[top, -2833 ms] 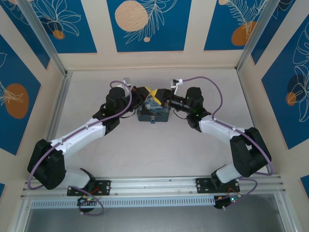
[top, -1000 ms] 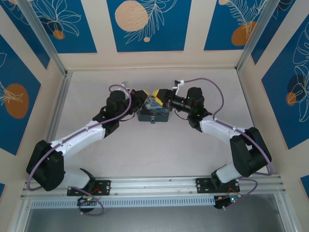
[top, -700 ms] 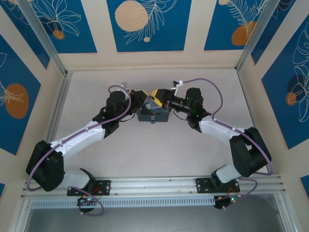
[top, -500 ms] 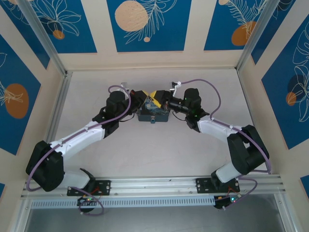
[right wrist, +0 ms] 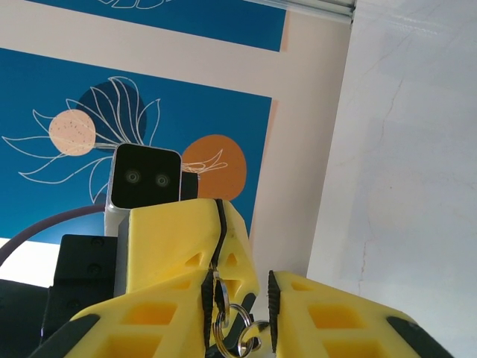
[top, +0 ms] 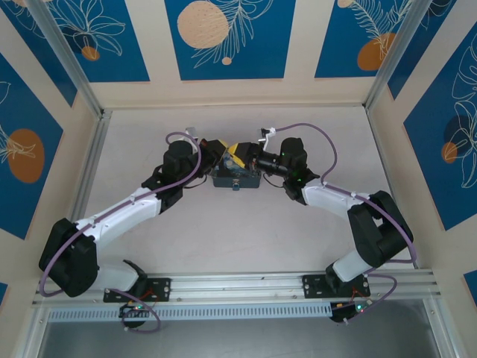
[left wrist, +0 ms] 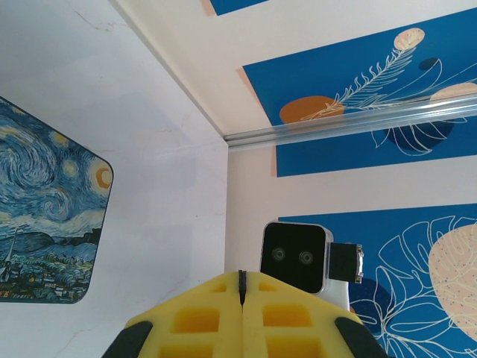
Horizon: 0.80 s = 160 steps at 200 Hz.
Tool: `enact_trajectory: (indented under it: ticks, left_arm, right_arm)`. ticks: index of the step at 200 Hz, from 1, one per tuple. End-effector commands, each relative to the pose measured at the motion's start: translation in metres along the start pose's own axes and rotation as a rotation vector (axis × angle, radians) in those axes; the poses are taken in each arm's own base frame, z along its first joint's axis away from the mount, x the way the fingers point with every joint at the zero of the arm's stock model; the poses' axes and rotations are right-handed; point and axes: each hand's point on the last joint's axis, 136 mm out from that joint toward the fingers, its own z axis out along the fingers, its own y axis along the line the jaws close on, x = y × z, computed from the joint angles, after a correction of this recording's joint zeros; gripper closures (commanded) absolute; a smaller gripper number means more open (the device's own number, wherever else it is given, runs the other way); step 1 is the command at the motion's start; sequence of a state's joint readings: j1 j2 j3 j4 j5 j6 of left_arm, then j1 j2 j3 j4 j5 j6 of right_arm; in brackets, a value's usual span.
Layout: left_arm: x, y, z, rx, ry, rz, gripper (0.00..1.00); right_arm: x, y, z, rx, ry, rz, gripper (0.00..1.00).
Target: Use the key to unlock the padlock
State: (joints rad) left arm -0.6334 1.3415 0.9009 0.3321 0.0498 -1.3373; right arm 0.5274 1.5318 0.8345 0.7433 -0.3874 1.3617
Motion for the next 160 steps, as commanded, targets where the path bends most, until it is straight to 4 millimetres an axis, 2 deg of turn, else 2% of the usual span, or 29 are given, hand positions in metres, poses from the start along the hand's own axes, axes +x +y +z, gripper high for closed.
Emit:
enact_trajectory:
  ticks: [1,94,160]
  left_arm:
    - [-0.001,-0.007,-0.006,0.017,-0.017,-0.001,1.00]
    - [-0.001,-0.004,-0.007,0.011,-0.018,-0.001,1.00]
    - [-0.001,-0.003,-0.007,0.009,-0.020,-0.002,1.00]
  right_arm:
    - [0.001,0.008,0.002,-0.025,-0.006,-0.023,0.75]
    - [0.002,0.014,0.003,-0.037,-0.001,-0.030,0.87]
    - [0.002,0.018,0.004,-0.045,0.006,-0.036,0.84]
